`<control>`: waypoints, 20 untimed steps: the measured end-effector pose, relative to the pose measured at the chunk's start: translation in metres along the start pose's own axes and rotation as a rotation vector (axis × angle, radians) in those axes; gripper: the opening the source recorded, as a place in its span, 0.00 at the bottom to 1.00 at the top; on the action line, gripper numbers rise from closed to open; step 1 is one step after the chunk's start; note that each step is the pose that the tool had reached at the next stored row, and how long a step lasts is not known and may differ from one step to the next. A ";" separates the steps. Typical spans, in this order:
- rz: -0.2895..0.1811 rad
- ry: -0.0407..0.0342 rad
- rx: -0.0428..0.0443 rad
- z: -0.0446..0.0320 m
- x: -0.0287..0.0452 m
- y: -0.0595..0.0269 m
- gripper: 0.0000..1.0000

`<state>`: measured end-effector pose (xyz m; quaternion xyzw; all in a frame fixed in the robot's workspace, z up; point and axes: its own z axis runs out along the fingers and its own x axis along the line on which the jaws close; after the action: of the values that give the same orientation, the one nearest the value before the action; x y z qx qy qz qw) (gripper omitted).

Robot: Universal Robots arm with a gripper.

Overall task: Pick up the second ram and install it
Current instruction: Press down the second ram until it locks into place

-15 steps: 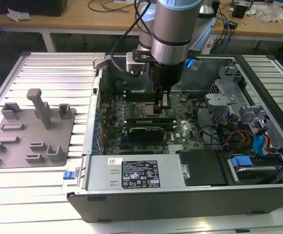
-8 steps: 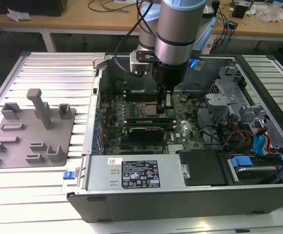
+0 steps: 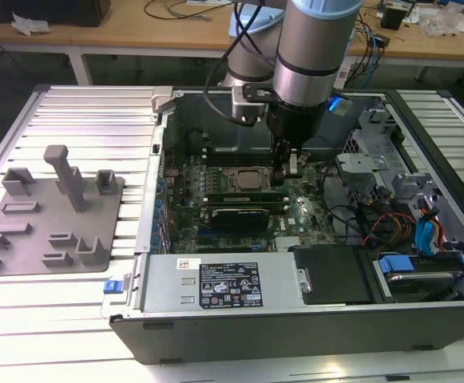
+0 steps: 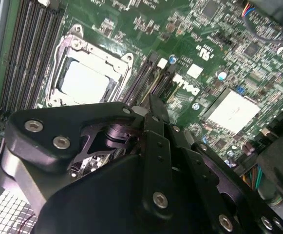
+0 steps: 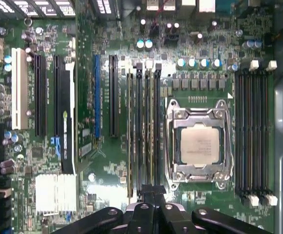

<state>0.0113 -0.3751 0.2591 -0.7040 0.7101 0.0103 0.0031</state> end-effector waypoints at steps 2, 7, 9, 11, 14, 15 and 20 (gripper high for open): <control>0.000 0.0000 -0.0001 0.0000 0.0000 -0.0002 0.08; 0.000 -0.0001 0.0000 0.0018 -0.0027 -0.0018 0.08; 0.000 0.0001 -0.0002 0.0027 -0.0026 -0.0055 0.08; 0.000 -0.0001 -0.0001 0.0036 -0.0027 -0.0075 0.08; 0.000 0.0000 -0.0001 0.0094 -0.0026 -0.0079 0.08; 0.000 0.0000 -0.0001 0.0100 -0.0026 -0.0079 0.08; 0.022 -0.0012 0.0003 0.0158 -0.0056 -0.0083 0.08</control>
<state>0.0195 -0.3693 0.2433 -0.6961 0.7178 0.0107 0.0036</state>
